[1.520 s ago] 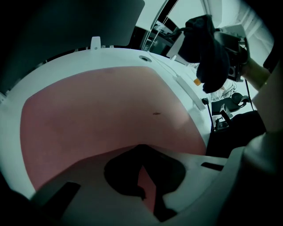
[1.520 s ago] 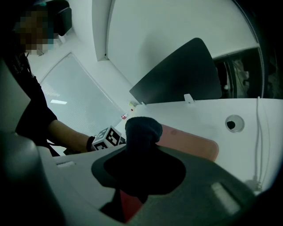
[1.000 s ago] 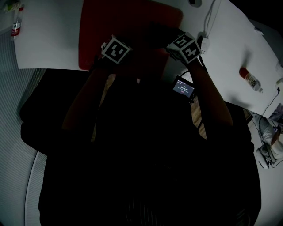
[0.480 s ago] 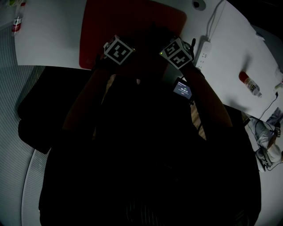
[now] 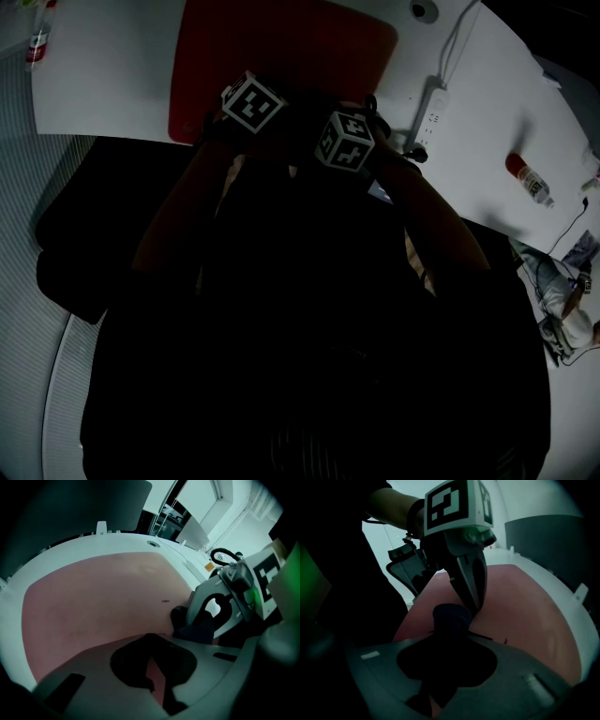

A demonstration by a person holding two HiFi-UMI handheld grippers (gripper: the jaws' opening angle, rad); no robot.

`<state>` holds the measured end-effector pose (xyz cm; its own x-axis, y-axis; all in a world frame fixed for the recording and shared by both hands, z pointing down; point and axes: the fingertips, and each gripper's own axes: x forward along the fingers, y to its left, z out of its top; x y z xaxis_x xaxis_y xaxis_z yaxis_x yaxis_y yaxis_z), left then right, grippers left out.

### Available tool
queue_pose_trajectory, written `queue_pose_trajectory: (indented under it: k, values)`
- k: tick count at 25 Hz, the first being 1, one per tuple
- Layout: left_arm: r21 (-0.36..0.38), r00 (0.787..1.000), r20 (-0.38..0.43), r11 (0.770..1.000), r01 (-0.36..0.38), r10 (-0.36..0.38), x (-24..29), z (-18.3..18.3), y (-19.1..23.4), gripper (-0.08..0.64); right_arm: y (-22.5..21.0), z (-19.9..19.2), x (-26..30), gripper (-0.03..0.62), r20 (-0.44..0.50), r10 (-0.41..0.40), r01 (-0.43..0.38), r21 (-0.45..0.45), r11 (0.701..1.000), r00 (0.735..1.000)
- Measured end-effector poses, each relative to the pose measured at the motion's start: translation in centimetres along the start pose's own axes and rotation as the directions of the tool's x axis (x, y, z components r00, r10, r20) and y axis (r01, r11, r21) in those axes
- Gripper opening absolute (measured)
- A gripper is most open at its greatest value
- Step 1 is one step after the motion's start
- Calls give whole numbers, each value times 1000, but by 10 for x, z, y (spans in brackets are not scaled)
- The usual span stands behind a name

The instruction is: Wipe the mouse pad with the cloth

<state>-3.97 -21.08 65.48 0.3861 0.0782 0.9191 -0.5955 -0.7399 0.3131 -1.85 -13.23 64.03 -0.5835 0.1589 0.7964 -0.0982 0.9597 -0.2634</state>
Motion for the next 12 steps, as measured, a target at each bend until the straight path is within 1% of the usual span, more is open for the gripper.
queue_pose_trajectory:
  k: [2,3,5,6,7,9,11,12]
  values:
    - [0,1000,-2,1000,-1,1,0,-2,1,0,0,0,-1,100,1,56,-56,-34,998,998]
    - [-2,1000,1,1000,-4,4,0,-2,1,0,-3,-1,-3,100,4,70,-70,-61,996,998]
    - [-5,1000,11,1000,-9,9,1,0,2,0,-11,-9,-9,101,-3,71,-71,-130,989,997]
    - [-7,1000,14,1000,-11,11,1,0,1,0,-18,-13,-14,101,-6,58,-58,-149,987,998]
    - [-9,1000,15,1000,-12,12,1,0,1,0,-30,-17,-20,101,-6,35,-35,-151,988,999]
    - [-12,1000,15,1000,-15,15,1,0,2,0,-65,-25,-36,103,3,-49,49,-111,993,999]
    - [-12,1000,18,1000,-18,18,1,-2,3,0,-108,-34,-57,103,10,-166,166,-17,986,986]
    - [-11,1000,20,1000,-19,20,0,-2,4,0,-127,-38,-68,103,7,-220,219,41,975,976]
